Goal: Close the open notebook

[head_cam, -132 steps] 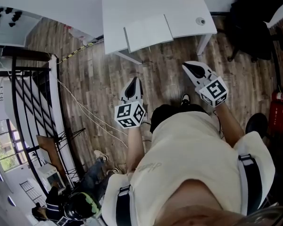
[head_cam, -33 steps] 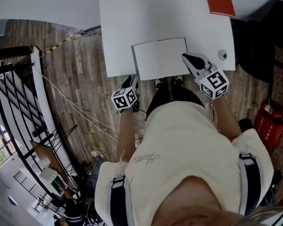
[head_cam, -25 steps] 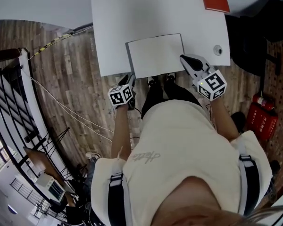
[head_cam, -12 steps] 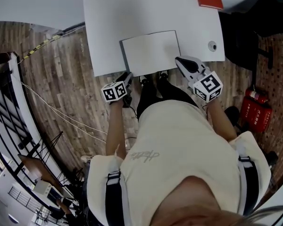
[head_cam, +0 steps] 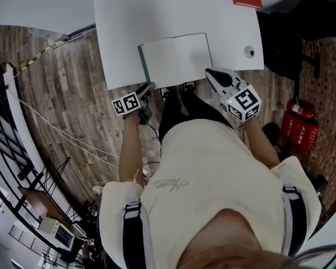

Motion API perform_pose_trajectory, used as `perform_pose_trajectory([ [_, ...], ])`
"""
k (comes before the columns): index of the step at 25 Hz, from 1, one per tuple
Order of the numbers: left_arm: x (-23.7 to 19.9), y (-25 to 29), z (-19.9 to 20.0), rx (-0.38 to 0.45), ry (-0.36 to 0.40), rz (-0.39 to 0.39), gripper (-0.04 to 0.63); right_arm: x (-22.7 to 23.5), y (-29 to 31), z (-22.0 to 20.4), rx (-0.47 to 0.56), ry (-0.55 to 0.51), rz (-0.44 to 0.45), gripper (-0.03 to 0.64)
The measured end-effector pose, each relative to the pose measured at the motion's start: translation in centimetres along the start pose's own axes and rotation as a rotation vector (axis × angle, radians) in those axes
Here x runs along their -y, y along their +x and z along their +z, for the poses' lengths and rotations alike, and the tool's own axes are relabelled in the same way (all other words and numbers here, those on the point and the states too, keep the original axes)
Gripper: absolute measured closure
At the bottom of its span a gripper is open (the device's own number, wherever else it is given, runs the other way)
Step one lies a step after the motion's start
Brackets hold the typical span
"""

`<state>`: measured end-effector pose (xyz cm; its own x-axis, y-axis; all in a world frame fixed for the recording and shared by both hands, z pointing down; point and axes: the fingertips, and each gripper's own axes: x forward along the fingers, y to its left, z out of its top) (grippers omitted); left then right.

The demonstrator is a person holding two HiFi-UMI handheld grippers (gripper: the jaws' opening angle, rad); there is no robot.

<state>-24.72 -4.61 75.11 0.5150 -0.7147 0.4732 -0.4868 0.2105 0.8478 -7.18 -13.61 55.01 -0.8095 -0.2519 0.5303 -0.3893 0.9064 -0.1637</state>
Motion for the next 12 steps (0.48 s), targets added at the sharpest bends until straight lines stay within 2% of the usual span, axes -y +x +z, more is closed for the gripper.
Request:
perform_pose_trajectory([
  [2,0.0,0.1,0.1,-0.019,-0.011,-0.034,0.469,-0.2,0.1,-0.1,-0.002,0.006,0.000,0.609],
  [4,0.5,0.1,-0.3,-0.067,0.014,-0.059,0.476,-0.4,0.2,0.0,-0.002,0.013,-0.002,0.609],
  [7,1.3,0.3,-1.3,-0.135,0.052,-0.075,0.523,-0.5,0.4,0.1,0.002,0.017,-0.006,0.609],
  [12,1.3,0.4,-1.5,-0.124,0.047,-0.057,0.539,-0.7,0.1,-0.1,0.006,0.023,-0.016,0.609],
])
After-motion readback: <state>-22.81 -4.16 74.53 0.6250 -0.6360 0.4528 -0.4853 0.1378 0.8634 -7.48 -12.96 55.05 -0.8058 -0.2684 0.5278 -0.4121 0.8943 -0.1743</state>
